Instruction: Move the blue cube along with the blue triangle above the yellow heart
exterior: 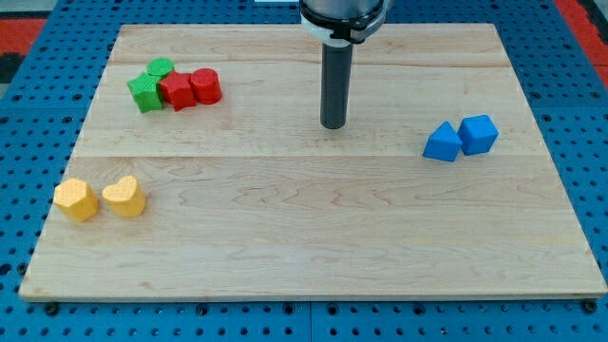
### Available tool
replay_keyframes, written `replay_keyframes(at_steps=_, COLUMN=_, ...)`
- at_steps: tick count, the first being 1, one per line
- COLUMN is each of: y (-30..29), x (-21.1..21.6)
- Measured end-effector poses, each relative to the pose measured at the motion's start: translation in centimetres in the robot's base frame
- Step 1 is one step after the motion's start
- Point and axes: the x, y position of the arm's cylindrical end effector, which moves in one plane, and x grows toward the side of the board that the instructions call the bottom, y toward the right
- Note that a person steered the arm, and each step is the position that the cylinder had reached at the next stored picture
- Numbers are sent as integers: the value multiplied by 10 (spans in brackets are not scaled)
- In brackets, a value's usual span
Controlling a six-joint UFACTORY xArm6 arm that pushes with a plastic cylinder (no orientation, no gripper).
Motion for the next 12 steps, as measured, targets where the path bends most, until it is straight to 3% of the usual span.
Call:
replay_keyframes(at_steps=4, y=6, x=-9)
replay_keyframes(at_steps=6, y=114, x=-25)
replay_keyframes(at_steps=8, y=237, x=-13)
replay_keyframes(at_steps=9, y=249, x=7)
replay_keyframes(at_steps=11, y=213, x=51)
replay_keyframes(at_steps=12, y=242, x=22)
